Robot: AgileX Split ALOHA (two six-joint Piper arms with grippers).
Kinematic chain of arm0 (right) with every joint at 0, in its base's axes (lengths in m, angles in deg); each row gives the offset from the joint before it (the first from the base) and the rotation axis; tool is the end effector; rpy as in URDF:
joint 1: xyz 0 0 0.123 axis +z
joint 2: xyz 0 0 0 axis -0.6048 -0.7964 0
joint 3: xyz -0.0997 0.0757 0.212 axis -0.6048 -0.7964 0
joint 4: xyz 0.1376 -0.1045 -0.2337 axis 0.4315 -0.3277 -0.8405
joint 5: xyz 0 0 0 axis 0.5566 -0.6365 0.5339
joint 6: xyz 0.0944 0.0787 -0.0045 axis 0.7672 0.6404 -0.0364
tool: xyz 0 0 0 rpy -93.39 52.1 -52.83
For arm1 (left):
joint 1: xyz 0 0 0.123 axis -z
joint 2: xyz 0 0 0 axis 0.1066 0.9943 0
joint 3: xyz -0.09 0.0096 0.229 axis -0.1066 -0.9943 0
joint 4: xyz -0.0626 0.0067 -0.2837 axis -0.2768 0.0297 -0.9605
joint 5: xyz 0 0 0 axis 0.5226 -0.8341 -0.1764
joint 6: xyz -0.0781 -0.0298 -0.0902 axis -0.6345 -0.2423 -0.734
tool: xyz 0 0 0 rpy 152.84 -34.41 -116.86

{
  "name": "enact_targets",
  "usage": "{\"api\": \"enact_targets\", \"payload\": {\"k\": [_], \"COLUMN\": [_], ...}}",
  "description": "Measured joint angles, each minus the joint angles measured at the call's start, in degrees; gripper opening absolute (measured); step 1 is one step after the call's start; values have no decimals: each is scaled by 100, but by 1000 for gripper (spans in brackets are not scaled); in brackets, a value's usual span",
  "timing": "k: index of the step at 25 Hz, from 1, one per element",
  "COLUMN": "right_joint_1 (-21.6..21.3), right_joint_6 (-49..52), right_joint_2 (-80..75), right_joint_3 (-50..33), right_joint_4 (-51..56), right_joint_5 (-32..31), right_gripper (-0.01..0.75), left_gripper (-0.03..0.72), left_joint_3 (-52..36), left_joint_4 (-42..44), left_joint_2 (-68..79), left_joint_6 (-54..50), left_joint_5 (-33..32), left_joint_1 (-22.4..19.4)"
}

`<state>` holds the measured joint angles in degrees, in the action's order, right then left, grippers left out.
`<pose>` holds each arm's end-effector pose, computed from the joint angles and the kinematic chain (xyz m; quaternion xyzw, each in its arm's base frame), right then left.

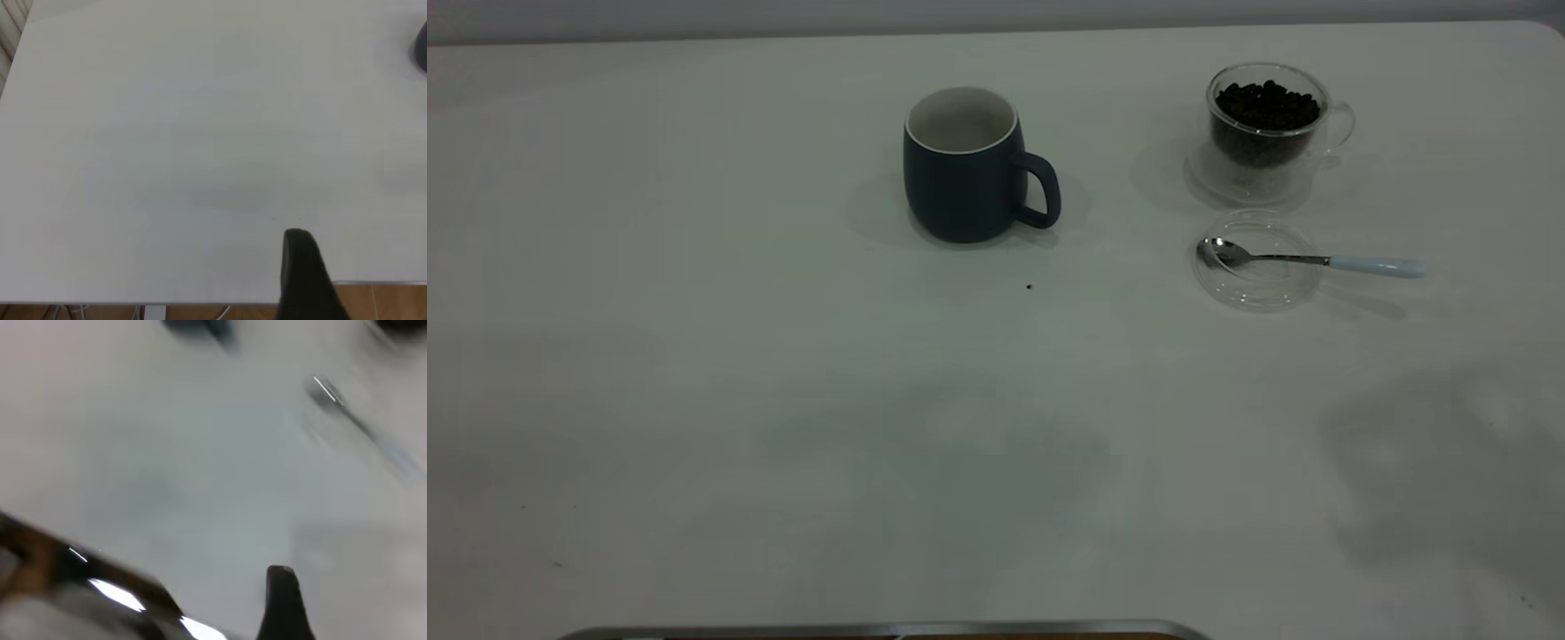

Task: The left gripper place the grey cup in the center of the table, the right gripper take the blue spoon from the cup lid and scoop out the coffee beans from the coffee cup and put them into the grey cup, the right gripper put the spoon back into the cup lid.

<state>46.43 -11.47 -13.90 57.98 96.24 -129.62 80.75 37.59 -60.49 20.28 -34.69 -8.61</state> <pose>0.2680 0.0692 0.2066 -0.1553 0.9492 0.1070 0.2519 0.0906 0.0006 0.2796 -0.0051 0.8604 0.0034 0.5095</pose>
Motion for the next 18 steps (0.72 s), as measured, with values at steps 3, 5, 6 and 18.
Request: {"api": "enact_targets", "payload": {"k": [3,5,6,18], "right_joint_1": [0,0,0,0], "right_joint_6": [1130,1540,1652,1811], "right_joint_2": [797,1343,1663,5033], "right_joint_3": [-150,-377,-554,-1879], "right_joint_4": [-1286,-1604,-1604,-1443], "right_joint_5": [-997,-1339,-1403,-1548], "right_gripper": [575,575,575,575], "left_gripper": [507,507,507,507], "left_joint_3": [0,0,0,0], "left_joint_4": [0,0,0,0], "left_joint_2": [0,0,0,0], "left_joint_6": [0,0,0,5], "left_joint_5": [0,0,0,0], "left_joint_1": [0,0,0,0]}}
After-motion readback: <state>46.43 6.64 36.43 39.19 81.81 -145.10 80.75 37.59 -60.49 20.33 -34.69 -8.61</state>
